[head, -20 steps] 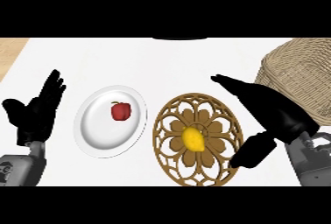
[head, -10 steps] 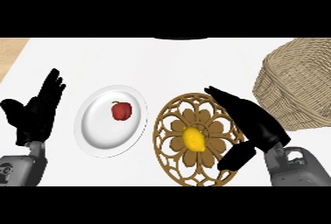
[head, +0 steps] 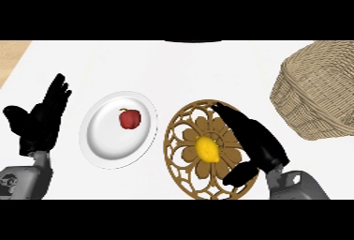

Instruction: Pick the lemon from the placemat and place it in the basket

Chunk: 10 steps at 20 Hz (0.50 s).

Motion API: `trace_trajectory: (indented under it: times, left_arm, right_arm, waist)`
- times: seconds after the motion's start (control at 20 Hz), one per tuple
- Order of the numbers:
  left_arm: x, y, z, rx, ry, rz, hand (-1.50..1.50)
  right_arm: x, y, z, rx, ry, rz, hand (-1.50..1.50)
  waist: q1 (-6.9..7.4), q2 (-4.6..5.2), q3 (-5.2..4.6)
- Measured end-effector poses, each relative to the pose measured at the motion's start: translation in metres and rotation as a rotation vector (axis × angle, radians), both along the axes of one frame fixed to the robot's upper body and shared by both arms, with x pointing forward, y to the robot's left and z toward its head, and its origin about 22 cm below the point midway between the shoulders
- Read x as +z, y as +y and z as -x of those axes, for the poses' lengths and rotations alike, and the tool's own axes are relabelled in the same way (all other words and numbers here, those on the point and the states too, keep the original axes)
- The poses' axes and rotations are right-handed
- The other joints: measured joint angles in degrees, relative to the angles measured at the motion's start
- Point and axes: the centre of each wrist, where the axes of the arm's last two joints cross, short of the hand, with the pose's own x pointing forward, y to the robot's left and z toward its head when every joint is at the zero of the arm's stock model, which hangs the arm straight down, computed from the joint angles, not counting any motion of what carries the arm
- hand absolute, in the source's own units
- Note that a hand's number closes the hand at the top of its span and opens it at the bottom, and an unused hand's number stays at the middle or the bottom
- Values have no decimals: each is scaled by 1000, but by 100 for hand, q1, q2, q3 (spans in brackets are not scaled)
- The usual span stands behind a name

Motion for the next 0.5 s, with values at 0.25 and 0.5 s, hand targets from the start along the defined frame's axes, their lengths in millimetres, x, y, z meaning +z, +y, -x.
trace_trajectory:
  times: [0.25, 0.5]
  left_arm:
    - [-4, -3, -4, 0, 2, 1, 0]
    - [-4, 1, -1, 2, -2, 3, 0]
  right_arm:
    - [-13, 6, -1, 7, -22, -7, -150]
    - [-17, 8, 5, 8, -23, -20, -150]
  waist:
    - [-2, 1, 0]
    - [-3, 0, 0]
